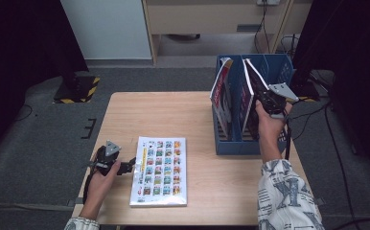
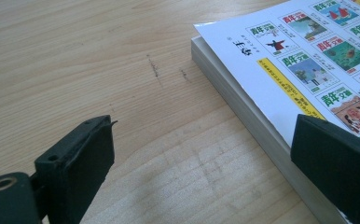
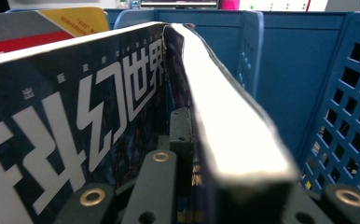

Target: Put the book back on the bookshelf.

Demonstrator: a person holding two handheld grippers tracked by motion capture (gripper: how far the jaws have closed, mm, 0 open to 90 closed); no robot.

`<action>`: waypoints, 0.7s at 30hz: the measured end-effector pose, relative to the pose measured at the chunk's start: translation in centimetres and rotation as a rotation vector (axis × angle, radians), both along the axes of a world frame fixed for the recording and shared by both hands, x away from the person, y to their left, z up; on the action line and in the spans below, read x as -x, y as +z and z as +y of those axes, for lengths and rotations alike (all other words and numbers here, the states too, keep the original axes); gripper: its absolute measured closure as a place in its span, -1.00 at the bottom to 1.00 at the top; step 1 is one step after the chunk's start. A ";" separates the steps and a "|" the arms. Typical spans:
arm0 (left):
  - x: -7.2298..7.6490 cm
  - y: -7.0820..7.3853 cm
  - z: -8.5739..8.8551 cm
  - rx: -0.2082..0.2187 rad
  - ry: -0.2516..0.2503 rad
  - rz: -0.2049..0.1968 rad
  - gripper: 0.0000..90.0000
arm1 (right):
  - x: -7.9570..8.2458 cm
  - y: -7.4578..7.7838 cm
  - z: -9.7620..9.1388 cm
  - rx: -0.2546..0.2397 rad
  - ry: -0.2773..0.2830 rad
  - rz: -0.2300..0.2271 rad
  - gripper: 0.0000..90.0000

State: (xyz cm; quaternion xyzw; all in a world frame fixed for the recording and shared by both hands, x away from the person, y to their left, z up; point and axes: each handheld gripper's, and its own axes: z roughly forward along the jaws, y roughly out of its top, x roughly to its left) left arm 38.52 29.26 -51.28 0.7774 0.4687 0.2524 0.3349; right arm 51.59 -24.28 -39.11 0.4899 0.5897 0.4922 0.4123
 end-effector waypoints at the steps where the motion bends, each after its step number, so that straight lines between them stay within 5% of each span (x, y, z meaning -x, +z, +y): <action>1: 0.0 0.0 0.0 0.000 0.000 -0.001 -0.87 | 0.0 0.0 0.0 -0.002 0.007 0.001 0.78; 21: 0.0 0.1 0.0 -0.002 0.003 -0.002 -0.87 | 1.6 -0.4 -0.2 0.005 0.064 0.024 0.40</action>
